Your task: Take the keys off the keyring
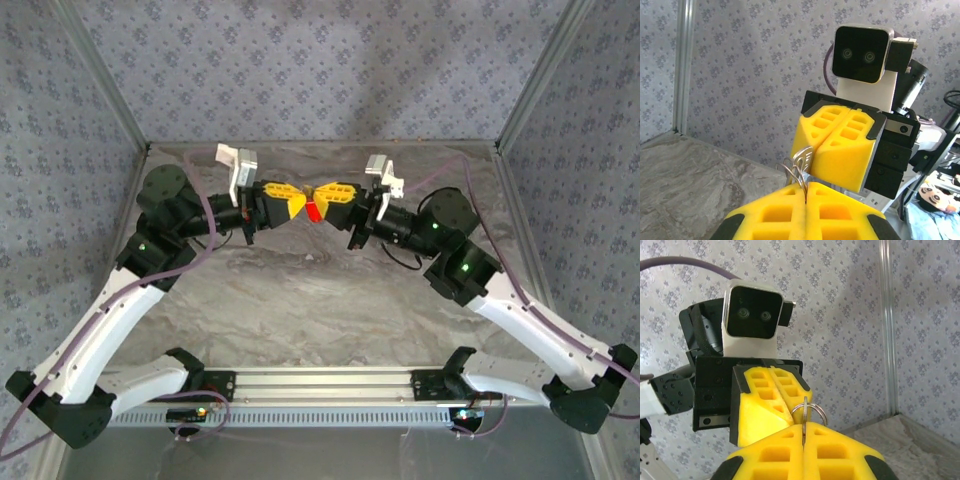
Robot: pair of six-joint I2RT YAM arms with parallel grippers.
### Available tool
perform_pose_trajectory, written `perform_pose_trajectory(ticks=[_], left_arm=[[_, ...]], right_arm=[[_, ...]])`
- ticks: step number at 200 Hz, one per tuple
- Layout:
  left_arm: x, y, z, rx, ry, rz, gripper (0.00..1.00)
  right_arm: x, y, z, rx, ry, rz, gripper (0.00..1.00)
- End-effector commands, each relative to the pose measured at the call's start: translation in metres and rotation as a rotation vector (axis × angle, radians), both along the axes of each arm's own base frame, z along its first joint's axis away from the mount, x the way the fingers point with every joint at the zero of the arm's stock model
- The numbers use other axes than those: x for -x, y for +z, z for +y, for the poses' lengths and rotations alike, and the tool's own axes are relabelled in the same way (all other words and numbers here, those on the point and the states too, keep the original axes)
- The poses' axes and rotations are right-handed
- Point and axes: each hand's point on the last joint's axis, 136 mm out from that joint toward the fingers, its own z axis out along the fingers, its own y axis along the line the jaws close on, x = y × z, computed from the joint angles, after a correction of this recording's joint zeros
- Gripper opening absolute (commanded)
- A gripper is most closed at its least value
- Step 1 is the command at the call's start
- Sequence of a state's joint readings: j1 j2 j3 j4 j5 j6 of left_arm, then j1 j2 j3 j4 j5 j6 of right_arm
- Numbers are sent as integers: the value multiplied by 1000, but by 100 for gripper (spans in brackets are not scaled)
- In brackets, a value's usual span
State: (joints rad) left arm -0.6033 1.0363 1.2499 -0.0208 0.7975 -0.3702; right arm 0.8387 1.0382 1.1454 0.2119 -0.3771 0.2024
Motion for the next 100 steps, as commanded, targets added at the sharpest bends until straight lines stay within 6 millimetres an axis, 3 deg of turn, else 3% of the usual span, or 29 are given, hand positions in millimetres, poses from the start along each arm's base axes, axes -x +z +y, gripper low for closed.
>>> perform_pose_trajectory(ticks=[1,62,100], left_arm=[[2,18,1,28,11,-63,0],[1,16,-1,26,4,-54,0],[4,18,-2,26,-15,-51,0]], right_arm=[[24,-14,8,96,80,-69,0],[42,-16,9,132,131,-137,0],[46,-28,15,220,117,-193,0]])
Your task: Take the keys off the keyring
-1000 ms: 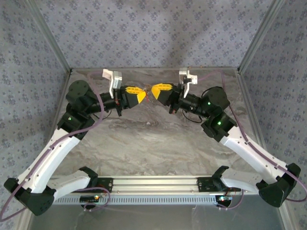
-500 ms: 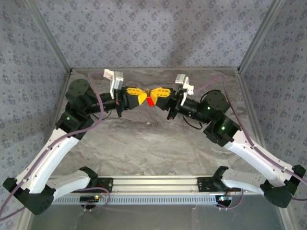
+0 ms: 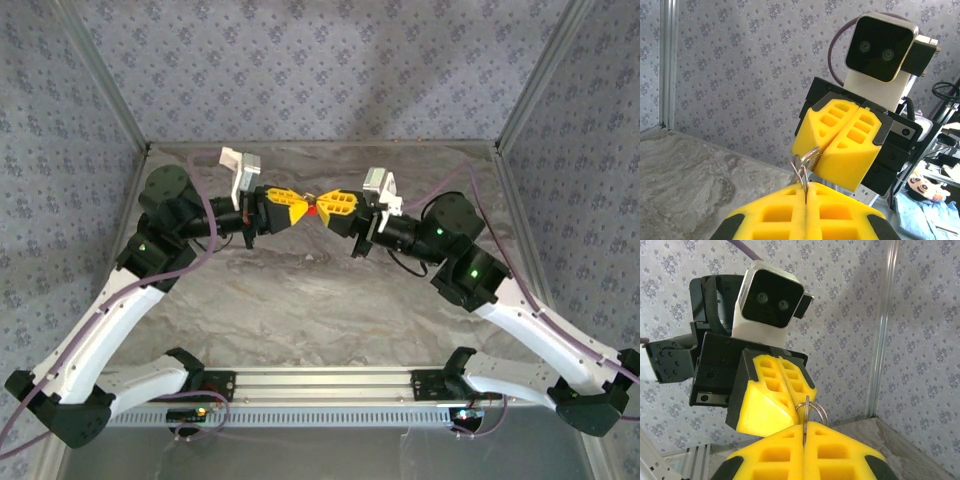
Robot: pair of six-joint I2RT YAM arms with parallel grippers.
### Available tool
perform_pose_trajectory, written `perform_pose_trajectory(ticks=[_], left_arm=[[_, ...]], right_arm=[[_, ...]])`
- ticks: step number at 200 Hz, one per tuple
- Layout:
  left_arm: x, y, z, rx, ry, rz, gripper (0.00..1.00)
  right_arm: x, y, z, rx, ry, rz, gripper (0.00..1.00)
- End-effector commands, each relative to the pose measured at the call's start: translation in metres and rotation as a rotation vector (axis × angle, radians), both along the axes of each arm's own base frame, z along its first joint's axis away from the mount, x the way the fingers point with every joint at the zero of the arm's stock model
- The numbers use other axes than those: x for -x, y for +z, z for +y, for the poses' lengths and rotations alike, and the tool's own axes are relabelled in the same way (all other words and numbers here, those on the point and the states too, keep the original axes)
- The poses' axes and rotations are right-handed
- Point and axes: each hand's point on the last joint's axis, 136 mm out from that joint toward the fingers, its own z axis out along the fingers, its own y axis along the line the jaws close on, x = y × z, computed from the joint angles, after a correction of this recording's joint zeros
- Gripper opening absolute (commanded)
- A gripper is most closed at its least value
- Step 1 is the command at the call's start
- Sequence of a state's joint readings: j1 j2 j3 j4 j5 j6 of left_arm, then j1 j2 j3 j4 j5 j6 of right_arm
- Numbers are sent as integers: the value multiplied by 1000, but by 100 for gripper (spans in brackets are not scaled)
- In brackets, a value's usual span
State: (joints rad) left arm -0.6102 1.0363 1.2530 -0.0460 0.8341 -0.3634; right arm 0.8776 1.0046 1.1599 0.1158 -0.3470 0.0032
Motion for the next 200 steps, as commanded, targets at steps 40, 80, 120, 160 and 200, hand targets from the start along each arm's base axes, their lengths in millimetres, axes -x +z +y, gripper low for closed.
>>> perform_pose_trajectory(ticks=[40,80,120,160,200], left_arm=[[1,20,-7,33,-4,-57,0],[5,19,-11,23,-25,-60,0],[3,11,-12,7,-16,-38,16],[-1,0,-5,-7,43,-25,39],[-3,-8,9,-20,129,-20,55]], right_arm=[[44,-27,30,235,130,-113,0],[40,-36,37,293,96,-134,0],[17,-19,28,180,-8,-88,0],[0,1,7,69,-66,-35,0],[-8,8,-6,-2,-64,16,0]])
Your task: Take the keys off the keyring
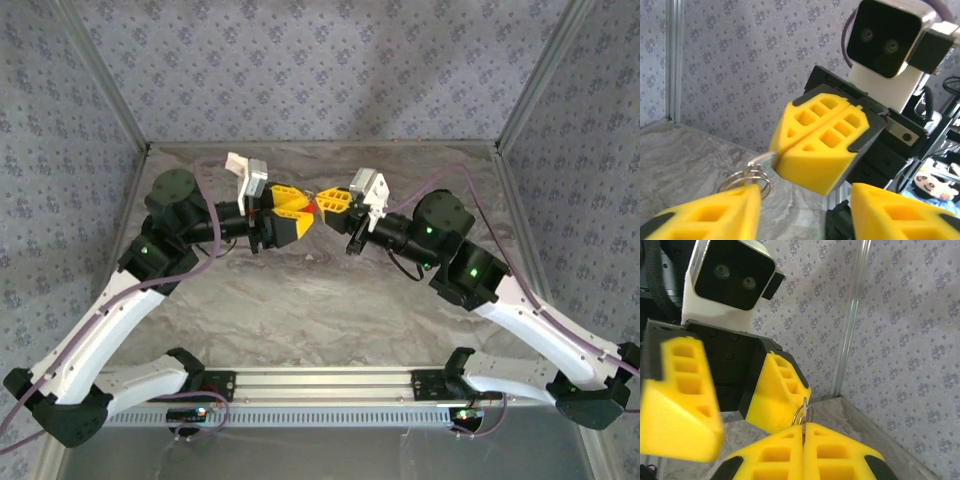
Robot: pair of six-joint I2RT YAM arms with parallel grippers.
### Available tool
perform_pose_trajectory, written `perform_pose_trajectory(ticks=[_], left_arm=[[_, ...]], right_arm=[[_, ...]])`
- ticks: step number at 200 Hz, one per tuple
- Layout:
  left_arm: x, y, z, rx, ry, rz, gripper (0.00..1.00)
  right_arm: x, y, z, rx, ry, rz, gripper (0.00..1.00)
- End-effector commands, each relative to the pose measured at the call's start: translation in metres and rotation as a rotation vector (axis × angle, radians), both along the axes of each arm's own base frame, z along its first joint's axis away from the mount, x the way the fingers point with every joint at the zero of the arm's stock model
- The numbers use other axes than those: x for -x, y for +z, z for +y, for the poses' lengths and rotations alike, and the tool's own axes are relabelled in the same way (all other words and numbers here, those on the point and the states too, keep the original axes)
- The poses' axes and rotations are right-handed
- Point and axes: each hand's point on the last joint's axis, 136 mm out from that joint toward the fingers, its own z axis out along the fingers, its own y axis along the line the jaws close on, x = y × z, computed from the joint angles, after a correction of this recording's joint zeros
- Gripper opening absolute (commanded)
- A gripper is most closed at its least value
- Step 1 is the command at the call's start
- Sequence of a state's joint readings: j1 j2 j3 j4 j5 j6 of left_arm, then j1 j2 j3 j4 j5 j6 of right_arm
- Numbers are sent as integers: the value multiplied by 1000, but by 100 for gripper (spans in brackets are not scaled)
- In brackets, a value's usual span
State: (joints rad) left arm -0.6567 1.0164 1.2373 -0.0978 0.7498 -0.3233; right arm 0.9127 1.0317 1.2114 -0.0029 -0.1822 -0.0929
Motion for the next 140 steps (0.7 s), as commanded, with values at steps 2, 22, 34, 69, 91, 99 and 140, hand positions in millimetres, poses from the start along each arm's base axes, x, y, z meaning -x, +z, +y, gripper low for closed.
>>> perform_pose_trajectory(ticks=[2,22,34,69,91,99,140], left_arm=[[-6,3,13,10,94,-25,55],[-11,2,25,7,161,-18,58],[-16,4,36,18,212,-20,61],[-24,18,54,108,209,0,70],[-26,26,49,148,124,18,75],[-27,27,46,147,103,25,76],[-37,30,37,140,72,33,71]], right_arm=[[12,21,-7,-106,79,24,0],[6,13,-10,-136,106,78,0],[3,14,-13,-166,140,110,0],[-2,21,-18,-258,284,194,0],[-4,24,-14,-268,345,226,0],[-3,26,-12,-270,367,232,0],[-4,25,-9,-269,376,242,0]])
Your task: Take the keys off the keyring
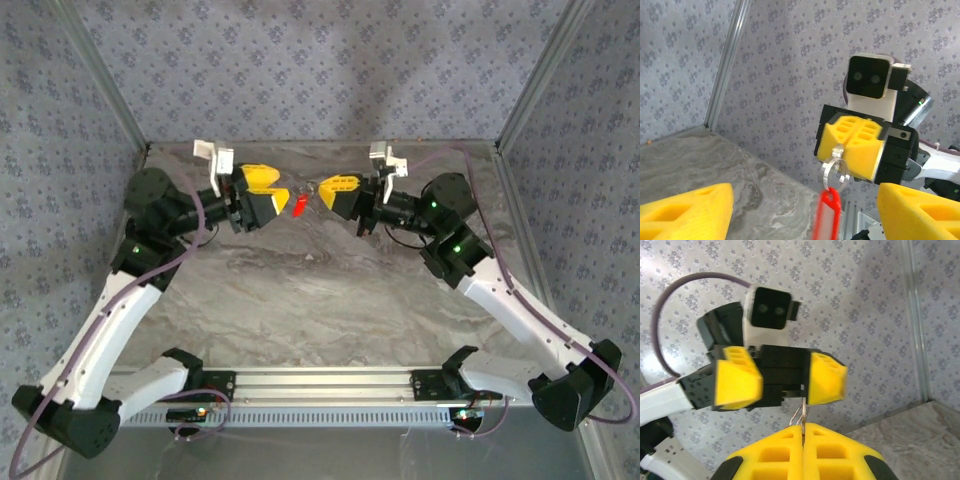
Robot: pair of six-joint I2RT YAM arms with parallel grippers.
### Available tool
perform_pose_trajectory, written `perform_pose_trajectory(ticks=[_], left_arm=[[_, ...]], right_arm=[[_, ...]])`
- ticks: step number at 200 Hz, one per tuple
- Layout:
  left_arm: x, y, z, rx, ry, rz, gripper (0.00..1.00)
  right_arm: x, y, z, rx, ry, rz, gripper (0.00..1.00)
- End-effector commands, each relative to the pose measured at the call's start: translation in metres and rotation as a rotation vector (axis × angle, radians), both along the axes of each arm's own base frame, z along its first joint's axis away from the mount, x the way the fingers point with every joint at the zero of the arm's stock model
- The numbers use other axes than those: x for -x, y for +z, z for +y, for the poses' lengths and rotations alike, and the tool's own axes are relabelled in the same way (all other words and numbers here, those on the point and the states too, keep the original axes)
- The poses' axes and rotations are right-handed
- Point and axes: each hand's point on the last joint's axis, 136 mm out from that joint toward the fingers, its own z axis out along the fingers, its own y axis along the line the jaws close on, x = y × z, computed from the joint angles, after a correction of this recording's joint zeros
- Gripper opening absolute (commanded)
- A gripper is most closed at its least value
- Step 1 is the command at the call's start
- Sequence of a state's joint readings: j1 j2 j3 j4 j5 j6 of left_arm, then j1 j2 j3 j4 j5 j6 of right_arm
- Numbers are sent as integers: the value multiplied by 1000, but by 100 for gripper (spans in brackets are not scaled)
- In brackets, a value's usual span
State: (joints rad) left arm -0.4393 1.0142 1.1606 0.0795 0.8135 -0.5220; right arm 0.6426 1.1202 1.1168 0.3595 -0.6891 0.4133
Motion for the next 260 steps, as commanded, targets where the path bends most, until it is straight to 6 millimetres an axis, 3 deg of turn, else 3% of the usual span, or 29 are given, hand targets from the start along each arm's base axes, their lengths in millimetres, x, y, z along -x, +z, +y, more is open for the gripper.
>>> perform_pose_trajectory(ticks=[1,19,74,91,139,214,260], left_arm=[[14,28,-1,42,-63,-74,71],[15,26,-7,34,-99,-69,61],[26,25,-24,12,-193,-80,55],[29,24,-28,6,-214,-77,48],[30,24,-27,4,-210,-89,0],[6,38,-10,110,-31,-47,0],[0,33,-12,120,-28,-8,0]], right_arm=[[16,24,-4,-57,61,-43,0],[16,23,-3,-53,62,-39,0],[16,21,0,-46,59,-39,0],[15,21,-1,-45,49,-39,0],[15,21,-5,-49,24,-49,0],[36,9,-9,-24,-50,-193,0],[37,4,-6,8,-84,-217,0]])
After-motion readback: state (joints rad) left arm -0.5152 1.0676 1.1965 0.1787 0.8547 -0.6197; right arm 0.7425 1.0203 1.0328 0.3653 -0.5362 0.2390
